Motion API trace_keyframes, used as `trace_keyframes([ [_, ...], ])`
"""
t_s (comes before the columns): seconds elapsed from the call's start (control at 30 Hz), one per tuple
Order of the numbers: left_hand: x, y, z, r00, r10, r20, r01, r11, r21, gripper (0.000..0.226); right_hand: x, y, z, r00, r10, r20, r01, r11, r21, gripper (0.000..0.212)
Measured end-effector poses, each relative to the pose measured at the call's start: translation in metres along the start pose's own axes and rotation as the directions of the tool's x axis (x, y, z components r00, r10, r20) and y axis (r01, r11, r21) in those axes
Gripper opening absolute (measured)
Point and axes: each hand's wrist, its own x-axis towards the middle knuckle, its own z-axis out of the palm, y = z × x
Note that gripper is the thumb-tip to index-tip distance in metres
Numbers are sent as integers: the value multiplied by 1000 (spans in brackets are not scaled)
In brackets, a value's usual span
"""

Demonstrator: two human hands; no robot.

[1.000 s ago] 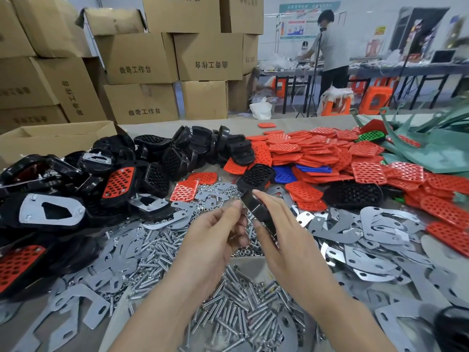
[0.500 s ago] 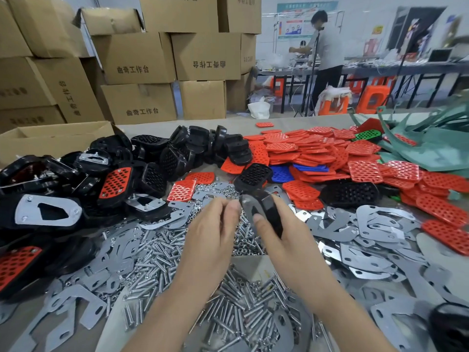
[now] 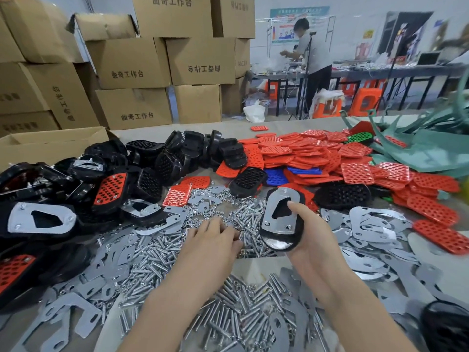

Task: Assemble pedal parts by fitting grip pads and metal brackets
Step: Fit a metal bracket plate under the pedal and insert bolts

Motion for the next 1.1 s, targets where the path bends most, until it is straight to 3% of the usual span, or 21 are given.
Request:
trace_keyframes([
  [0.13,-7,-2,-4,999,23,44,-23,1000,-6,43,0,-1,-2,1000,1,7,0,1000,-26,31],
  [0.33,-5,-5,-4,997,9,73,6,981,-193,42,4,2,-1,1000,3,19,-2,999,-45,30],
  [0.53,31,-2,6,999,13,-46,-18,995,-96,42,4,4,-1,1000,1,31,1,999,-39,27],
  [0.67,54,-5,-2,999,23,-24,-23,999,32,27,6,4,-4,1000,11,10,-11,1000,-19,25],
  [0.83,47,-14,-13,999,45,-9,-44,998,38,21,7,1,-5,1000,22,-4,-22,1000,14,25],
  [1.1,13,-16,-18,985,-58,-163,17,970,-244,17,7,7,-3,997,73,41,-74,996,43,28],
])
